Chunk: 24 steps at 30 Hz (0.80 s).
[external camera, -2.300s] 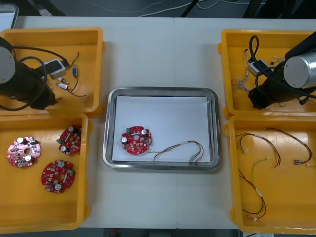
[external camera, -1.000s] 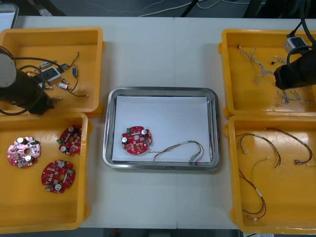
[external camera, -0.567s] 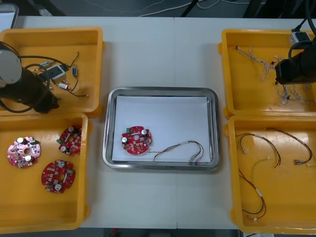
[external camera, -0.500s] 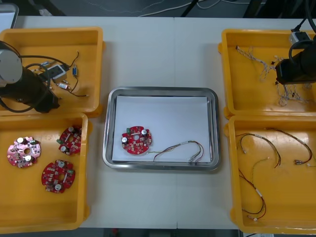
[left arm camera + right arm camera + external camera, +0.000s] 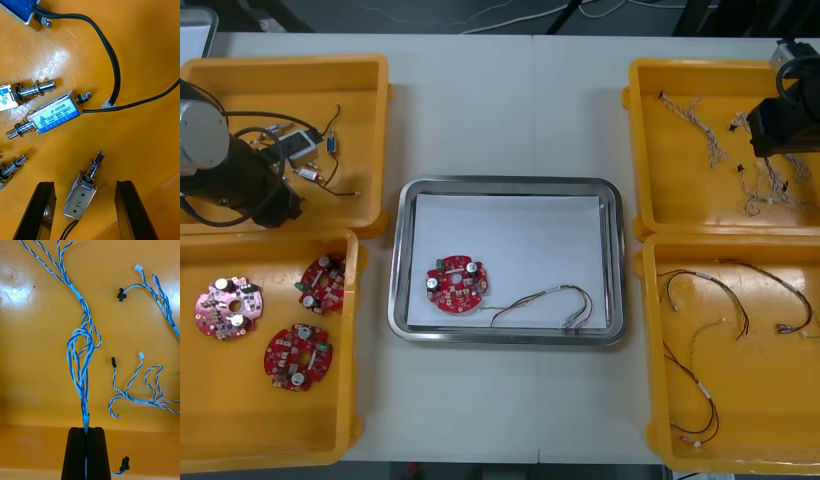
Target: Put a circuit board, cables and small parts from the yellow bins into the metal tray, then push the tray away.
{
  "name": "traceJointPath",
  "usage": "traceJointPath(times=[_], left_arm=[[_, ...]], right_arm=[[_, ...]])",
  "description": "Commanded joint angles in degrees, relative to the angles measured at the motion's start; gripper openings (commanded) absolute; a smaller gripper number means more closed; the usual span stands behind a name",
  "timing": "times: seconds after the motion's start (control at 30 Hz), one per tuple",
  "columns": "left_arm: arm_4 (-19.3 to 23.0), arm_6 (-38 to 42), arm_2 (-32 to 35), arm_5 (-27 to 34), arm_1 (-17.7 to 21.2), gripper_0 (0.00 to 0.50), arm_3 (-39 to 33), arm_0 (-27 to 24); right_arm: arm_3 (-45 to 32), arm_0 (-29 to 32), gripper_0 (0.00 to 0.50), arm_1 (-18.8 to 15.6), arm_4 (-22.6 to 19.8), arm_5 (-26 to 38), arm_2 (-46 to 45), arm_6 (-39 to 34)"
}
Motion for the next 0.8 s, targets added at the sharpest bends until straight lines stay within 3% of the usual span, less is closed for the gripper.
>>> traceJointPath(times=[0.03, 0.57, 0.63, 0.8], left_arm=[[-0.9, -9.9, -1.3, -0.8, -0.8, 0.467, 0.7, -2.1], [-0.8, -10.5, -1.3, -0.6, -0.4, 0.465, 1.5, -2.0], [-0.6, -10.6, -1.3, -0.6, -0.3, 0.451, 1.5, -1.9], [-0.4, -10.9, -1.3, -0.7, 0.0, 0.320, 1.5, -1.4]], right_arm=[[-2.9, -3.9, 0.000, -2.9, 0.1, 3.7, -3.6, -1.2], [-17.0, -0.9, 0.000, -2.9, -1.7, 13.4, -4.1, -1.2], [-19.6, 0.4, 0.000, -2.8, -1.9, 13.6, -4.1, -1.2], [-27.9, 4.5, 0.000, -2.6, -3.2, 13.6, -4.0, -1.4]])
